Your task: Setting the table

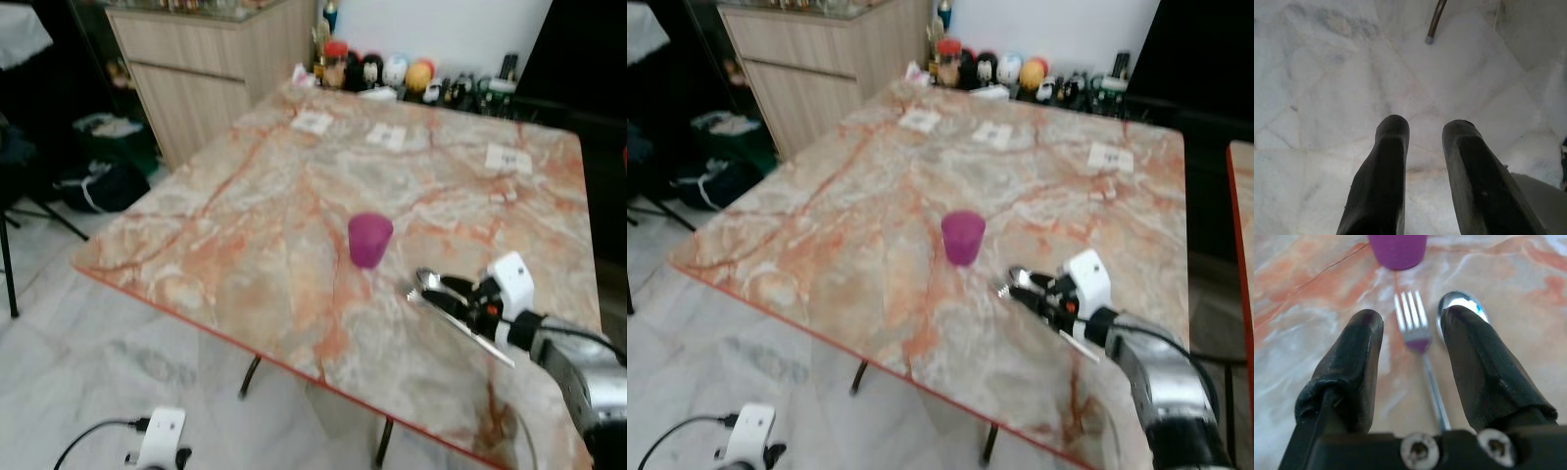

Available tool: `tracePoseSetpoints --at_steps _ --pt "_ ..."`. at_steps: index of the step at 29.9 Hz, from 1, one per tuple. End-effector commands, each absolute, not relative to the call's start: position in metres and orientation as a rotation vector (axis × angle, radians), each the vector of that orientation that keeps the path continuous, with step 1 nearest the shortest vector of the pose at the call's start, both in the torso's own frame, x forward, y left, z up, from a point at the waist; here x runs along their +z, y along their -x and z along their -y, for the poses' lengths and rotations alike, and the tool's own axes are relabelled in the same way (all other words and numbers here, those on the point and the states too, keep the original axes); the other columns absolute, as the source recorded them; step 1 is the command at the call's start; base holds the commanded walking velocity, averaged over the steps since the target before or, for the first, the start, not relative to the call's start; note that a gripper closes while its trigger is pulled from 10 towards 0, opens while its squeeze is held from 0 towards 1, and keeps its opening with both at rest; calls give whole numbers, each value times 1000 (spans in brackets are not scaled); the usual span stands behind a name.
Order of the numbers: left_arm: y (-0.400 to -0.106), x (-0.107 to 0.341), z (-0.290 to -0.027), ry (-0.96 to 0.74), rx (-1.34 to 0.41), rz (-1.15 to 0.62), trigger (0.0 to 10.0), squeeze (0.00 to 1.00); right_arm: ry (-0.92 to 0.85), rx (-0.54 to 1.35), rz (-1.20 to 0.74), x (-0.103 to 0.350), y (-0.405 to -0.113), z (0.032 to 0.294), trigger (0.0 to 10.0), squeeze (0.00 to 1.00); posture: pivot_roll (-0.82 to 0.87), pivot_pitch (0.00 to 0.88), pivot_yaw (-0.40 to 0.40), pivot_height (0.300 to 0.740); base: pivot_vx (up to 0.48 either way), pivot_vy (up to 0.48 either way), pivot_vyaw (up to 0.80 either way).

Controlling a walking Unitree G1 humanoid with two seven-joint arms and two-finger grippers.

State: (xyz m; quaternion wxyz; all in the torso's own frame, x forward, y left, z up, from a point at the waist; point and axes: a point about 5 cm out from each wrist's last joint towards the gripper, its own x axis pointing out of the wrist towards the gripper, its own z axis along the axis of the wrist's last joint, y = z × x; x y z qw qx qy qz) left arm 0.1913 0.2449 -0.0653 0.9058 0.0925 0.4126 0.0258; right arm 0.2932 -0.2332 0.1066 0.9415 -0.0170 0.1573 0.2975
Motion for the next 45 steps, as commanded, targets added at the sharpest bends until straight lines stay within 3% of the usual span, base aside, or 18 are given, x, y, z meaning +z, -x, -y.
tracePoseSetpoints --at_steps 1,6,14,15,17,18,19,21,22,23,24,25,45 --pt "-188 -67 -246 -186 53 -867 10000 0 29 593 -310 110 -290 236 10000 0 43 26 15 740 0 0 0" --pt "-189 -66 -248 -187 51 -869 10000 0 59 562 -377 100 -279 241 10000 0 37 13 15 740 0 0 0" --pt "-189 -67 -246 -182 52 -868 10000 0 99 557 -398 106 -287 239 10000 0 36 0 8 740 0 0 0" --pt "-188 -67 -246 -181 52 -868 10000 0 104 569 -397 107 -288 237 10000 306 36 0 8 740 0 0 0" --pt "-188 -67 -246 -181 52 -868 10000 0 107 571 -401 107 -289 236 10000 306 36 0 8 740 0 0 0" --pt "-188 -67 -245 -180 52 -869 10000 0 124 571 -422 104 -290 235 10000 882 38 0 5 740 0 0 0" --pt "-188 -67 -245 -177 54 -869 10000 0 121 561 -435 102 -291 236 10000 945 40 0 4 740 0 0 0" --pt "-188 -67 -245 -174 57 -868 10000 0 110 540 -448 101 -294 237 10000 914 40 0 3 740 0 0 0" --pt "-188 -68 -245 -173 59 -868 10000 0 111 529 -455 101 -295 237 10000 573 40 0 3 740 0 0 0" --pt "-188 -68 -245 -173 60 -868 10000 0 113 521 -461 101 -295 238 10000 306 40 2 1 740 0 0 0" --pt "-188 -68 -245 -173 60 -867 10000 0 114 516 -464 101 -296 238 10000 306 40 4 0 740 0 0 0" --pt "-188 -68 -245 -173 62 -867 10000 0 106 511 -465 101 -297 239 10000 0 40 7 0 740 0 0 0" --pt "-187 -68 -246 -162 86 -867 10000 0 47 530 -517 90 -296 236 10000 0 55 24 -7 740 0 0 0"
